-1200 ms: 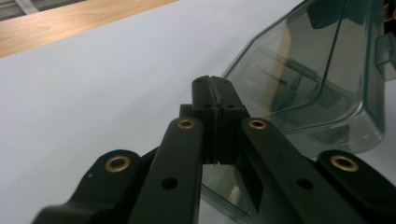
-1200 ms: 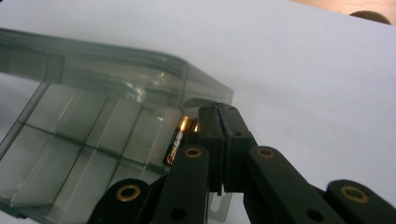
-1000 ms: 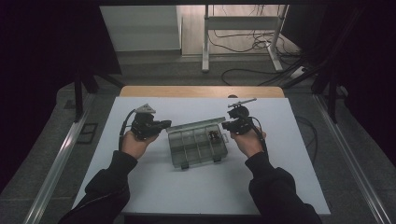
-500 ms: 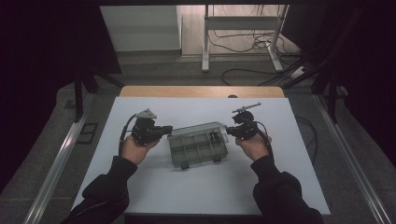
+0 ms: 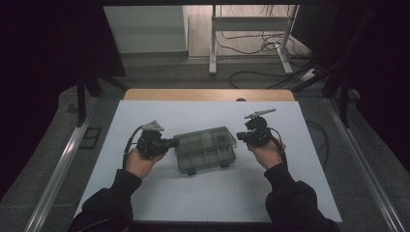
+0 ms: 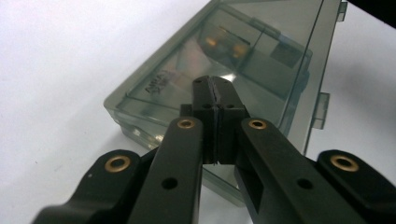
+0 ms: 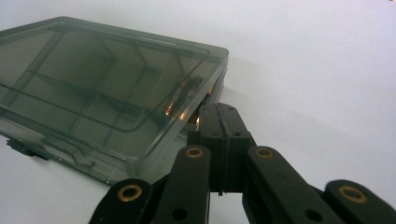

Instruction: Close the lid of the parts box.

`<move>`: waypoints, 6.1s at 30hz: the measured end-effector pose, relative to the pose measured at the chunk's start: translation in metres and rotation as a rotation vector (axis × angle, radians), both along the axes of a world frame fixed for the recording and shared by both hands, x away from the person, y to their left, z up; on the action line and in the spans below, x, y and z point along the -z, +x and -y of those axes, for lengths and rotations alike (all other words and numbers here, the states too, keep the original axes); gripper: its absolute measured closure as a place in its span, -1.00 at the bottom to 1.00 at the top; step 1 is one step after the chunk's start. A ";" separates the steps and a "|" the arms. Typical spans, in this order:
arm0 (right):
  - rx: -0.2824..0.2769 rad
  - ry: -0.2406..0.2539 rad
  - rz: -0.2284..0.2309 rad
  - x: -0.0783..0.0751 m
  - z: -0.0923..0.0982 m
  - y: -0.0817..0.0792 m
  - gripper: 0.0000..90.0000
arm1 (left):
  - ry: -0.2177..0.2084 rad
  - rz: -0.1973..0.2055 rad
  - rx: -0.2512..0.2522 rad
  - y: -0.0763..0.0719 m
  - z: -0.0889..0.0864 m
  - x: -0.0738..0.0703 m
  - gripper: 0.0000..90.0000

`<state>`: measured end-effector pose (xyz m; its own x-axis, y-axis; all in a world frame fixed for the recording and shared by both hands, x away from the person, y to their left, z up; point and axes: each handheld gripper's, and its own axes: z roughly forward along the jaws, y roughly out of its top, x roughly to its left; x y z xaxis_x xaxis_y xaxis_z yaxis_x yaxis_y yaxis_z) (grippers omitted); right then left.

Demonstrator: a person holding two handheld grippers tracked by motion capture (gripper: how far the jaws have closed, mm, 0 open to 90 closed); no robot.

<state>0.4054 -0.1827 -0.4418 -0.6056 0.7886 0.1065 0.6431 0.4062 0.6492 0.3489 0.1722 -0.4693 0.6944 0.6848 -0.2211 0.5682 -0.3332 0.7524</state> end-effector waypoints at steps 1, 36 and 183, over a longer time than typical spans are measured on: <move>-0.002 0.003 -0.001 0.000 0.000 -0.001 0.97 | 0.002 -0.002 0.000 -0.001 0.000 0.000 0.98; -0.161 -0.071 -0.037 0.022 -0.014 -0.030 0.98 | 0.104 -0.057 0.012 -0.031 0.018 0.024 0.97; -0.089 -0.002 0.109 0.003 0.041 -0.112 -0.93 | 0.165 0.058 -0.120 -0.091 -0.063 -0.002 -0.95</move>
<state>0.2933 -0.2238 -0.4451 -0.6809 0.7316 0.0342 0.5300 0.4599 0.7125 0.2577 0.2350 -0.4675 0.6137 0.7872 -0.0609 0.5686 -0.3871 0.7258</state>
